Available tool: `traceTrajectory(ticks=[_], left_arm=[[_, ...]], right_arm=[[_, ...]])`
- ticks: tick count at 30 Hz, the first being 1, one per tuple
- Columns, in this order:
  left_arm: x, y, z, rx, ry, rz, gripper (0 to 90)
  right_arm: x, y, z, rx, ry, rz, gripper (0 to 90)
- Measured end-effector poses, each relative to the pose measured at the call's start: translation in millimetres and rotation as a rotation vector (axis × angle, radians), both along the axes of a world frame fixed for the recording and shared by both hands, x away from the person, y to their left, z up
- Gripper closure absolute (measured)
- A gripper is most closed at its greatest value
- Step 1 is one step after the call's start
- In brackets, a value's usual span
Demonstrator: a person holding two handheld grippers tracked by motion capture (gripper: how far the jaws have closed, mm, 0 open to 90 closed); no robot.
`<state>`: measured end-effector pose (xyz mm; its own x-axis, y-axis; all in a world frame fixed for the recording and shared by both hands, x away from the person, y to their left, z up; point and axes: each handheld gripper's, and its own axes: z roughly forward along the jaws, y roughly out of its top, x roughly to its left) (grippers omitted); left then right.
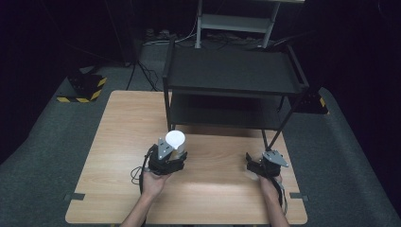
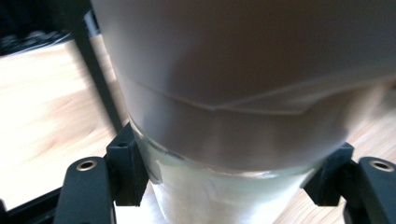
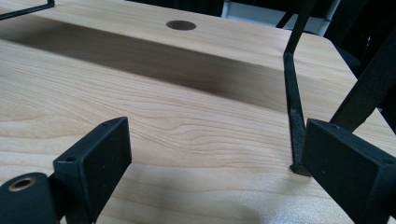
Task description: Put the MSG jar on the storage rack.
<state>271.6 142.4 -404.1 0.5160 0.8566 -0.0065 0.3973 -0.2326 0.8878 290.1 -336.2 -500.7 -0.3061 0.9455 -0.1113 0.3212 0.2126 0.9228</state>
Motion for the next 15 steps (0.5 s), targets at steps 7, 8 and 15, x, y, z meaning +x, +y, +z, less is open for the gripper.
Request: traceTrajectory(ticks=[7, 8, 15], left_arm=[[19.6, -21.5, 20.2, -0.012, -0.034, -0.065, 30.9], [25.2, -26.4, 27.2, -0.018, -0.043, -0.084, 30.9], [37.3, -40.9, 47.8, -0.015, -0.074, -0.121, 30.9]], right_arm=[[0.2, -0.3, -0.1, 0.003, 0.0, 0.0, 8.5], [0.3, -0.2, -0.1, 0.0, 0.0, 0.001, 8.5], [0.3, 0.2, 0.1, 0.001, 0.0, -0.001, 8.5]])
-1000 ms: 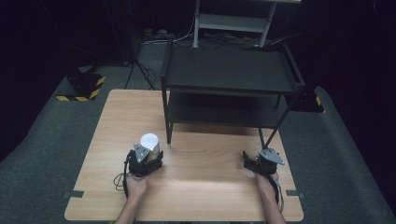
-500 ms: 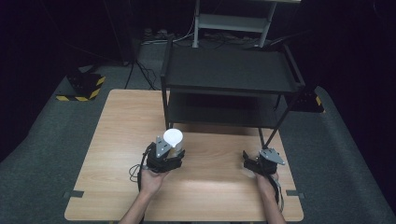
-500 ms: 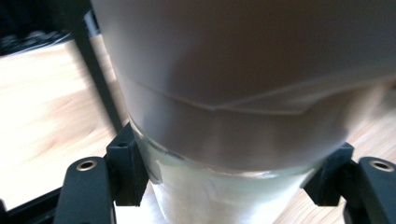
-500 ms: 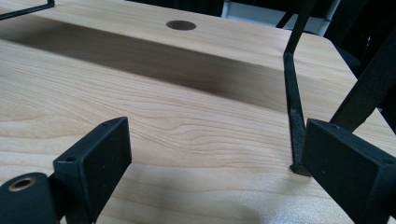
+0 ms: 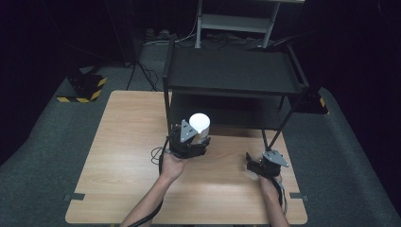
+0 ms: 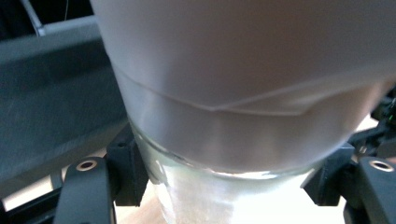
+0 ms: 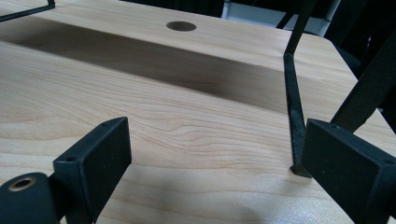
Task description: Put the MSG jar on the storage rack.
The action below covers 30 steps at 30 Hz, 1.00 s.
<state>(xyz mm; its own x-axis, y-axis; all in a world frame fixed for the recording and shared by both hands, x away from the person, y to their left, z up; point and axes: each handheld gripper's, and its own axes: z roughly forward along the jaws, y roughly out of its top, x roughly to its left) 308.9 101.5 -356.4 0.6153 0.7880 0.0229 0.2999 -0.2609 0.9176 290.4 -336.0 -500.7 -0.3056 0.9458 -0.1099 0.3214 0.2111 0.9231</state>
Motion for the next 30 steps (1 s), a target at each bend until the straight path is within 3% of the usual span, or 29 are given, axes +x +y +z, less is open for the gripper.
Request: traceTrajectory(ticks=[9, 13, 20, 30], left_arm=[[25.3, -17.1, 16.4, -0.022, 0.001, -0.012, 30.9], [40.8, -26.4, 21.0, -0.005, 0.008, 0.006, 30.9], [50.8, -28.6, 20.6, -0.022, 0.005, 0.021, 30.9], [64.1, -38.2, 21.6, -0.014, 0.002, 0.049, 30.9]], right_arm=[[0.5, -1.3, -0.3, 0.009, -0.002, 0.004, 8.5], [1.1, -2.1, -0.4, 0.01, -0.004, 0.011, 8.5], [1.9, -3.2, -0.3, 0.016, -0.003, 0.014, 8.5], [2.2, -4.8, -0.3, 0.031, -0.002, 0.014, 8.5]])
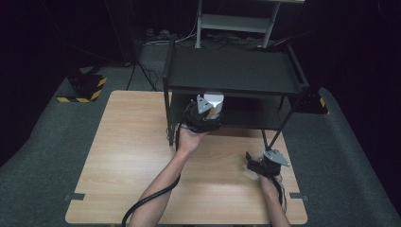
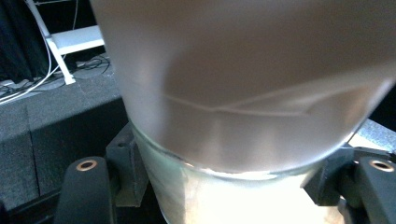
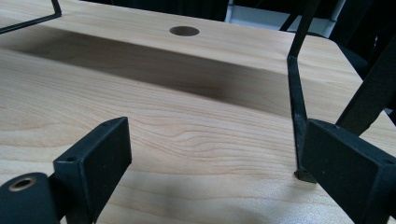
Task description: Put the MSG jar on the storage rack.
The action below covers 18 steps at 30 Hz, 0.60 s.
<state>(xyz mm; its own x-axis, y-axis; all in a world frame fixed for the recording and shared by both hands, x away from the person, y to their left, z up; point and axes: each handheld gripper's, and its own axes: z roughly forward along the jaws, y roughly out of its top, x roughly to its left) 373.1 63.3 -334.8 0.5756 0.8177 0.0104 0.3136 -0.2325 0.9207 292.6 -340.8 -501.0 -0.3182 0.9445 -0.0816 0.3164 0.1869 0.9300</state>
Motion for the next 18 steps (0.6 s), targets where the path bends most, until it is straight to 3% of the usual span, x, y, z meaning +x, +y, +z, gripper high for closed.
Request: traceTrajectory(ticks=[7, 13, 16, 18], left_arm=[[7.6, -2.6, -5.4, -0.033, 0.004, 0.019, 30.9], [10.6, -7.5, -9.0, -0.031, -0.016, 0.032, 30.9], [13.4, -8.3, -14.2, -0.072, -0.017, 0.042, 30.9], [15.6, -5.4, -15.9, -0.075, -0.024, 0.042, 30.9]], right_arm=[[0.1, 0.0, 0.1, -0.002, 0.0, 0.002, 8.5], [0.2, 0.0, 0.1, -0.003, 0.0, 0.004, 8.5], [0.3, 0.2, 0.1, -0.004, 0.001, 0.004, 8.5], [0.2, 0.4, 0.6, -0.002, 0.005, 0.004, 8.5]])
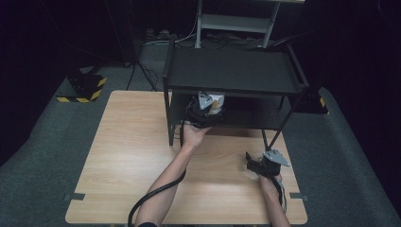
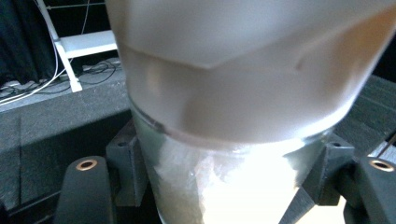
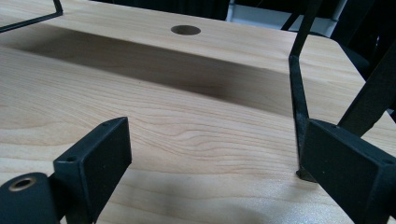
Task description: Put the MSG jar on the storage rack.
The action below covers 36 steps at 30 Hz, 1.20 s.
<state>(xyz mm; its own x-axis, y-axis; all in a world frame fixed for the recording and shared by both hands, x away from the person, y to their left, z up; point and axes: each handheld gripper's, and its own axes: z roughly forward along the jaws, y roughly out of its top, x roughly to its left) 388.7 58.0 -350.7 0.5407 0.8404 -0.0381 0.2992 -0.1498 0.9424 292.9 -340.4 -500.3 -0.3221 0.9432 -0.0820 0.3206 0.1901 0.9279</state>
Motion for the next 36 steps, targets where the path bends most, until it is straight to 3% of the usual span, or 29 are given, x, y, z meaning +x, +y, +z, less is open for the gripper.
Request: traceTrajectory(ticks=[5, 7, 19, 23, 29, 36], left_arm=[[-1.0, -0.1, -5.0, -0.007, -0.02, -0.012, 30.8], [-1.8, -0.8, -5.1, 0.011, -0.03, -0.015, 30.7], [-3.2, 0.0, -8.1, 0.023, -0.05, -0.021, 30.0], [-5.0, -3.0, -7.7, 0.049, -0.058, -0.019, 16.1], [-16.1, -1.2, -5.3, 0.063, -0.066, -0.016, 6.7], [-44.0, 8.7, -15.3, 0.092, -0.101, -0.02, 5.8]], right_arm=[[0.1, 0.1, 0.2, 0.001, 0.002, 0.0, 8.5], [0.1, 0.3, 0.3, -0.001, 0.003, 0.001, 8.5], [0.0, -1.0, 0.9, 0.013, 0.01, -0.005, 8.5], [0.2, -1.9, -0.1, 0.013, 0.002, -0.006, 8.5], [0.1, -2.5, -0.3, 0.018, 0.002, -0.006, 8.5], [-0.1, -1.1, 1.3, 0.014, 0.013, -0.005, 8.5]])
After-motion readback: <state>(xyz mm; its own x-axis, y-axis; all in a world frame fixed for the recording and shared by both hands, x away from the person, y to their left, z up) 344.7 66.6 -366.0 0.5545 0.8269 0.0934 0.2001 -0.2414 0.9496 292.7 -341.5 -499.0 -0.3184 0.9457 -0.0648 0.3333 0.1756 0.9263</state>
